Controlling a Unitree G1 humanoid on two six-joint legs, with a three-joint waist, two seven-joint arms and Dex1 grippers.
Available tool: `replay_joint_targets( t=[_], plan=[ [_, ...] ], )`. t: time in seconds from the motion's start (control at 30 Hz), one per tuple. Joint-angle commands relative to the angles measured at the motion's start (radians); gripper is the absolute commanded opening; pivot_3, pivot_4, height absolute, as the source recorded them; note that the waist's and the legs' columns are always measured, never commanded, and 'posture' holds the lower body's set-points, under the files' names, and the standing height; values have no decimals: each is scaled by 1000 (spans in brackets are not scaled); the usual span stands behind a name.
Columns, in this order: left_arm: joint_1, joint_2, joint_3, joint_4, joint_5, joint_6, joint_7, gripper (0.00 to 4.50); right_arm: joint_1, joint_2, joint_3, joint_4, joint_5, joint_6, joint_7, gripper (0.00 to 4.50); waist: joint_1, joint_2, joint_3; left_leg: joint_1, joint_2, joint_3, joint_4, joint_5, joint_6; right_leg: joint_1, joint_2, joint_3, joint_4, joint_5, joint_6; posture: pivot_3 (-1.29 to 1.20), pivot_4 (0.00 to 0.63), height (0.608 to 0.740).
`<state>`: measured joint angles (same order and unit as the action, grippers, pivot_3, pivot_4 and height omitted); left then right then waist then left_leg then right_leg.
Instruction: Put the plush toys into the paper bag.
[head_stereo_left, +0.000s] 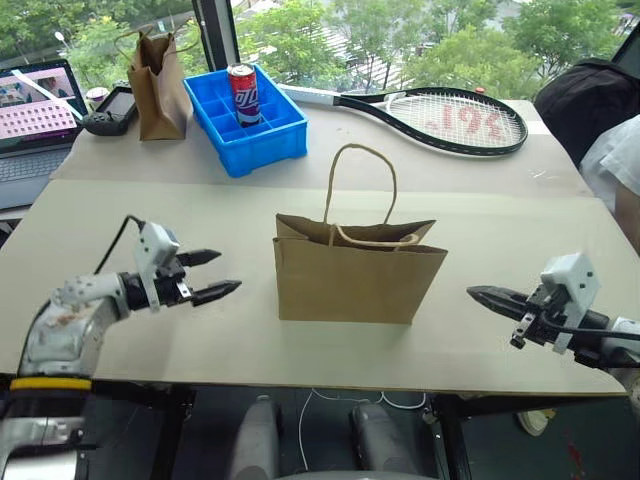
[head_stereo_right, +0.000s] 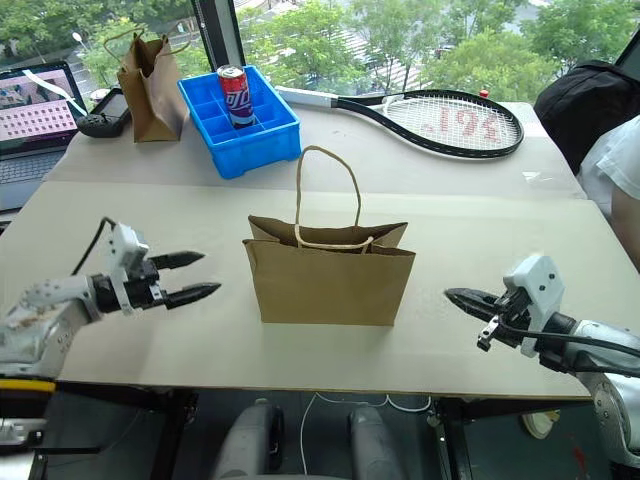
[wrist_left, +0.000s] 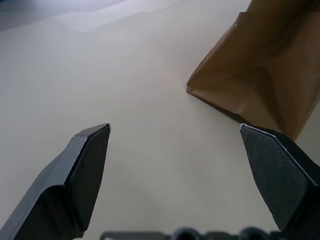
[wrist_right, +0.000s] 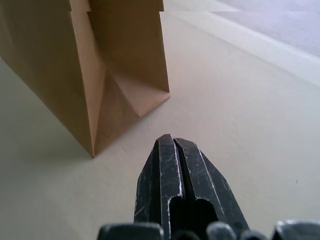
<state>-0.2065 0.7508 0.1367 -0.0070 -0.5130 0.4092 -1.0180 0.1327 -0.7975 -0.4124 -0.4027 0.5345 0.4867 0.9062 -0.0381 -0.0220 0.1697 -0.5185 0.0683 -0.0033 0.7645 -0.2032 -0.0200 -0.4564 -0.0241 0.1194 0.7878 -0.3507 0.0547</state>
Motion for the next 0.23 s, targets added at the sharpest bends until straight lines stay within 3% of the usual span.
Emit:
replay_joint_targets(
  t=[0.03,0.23],
  plan=[
    [29,-17,70,-102,-36,22,62,4446,24,15,-46,-20,4,-55,3,0,1,0,0,0,0,0,0,0,0,0,0,0,0,0,0,0,150,663],
    [19,-28,66,-112,-37,51,82,4446,52,35,-30,-22,-7,-84,-13,0,-1,0,0,1,0,0,0,0,0,0,0,1,0,0,1,0,150,663]
  ],
)
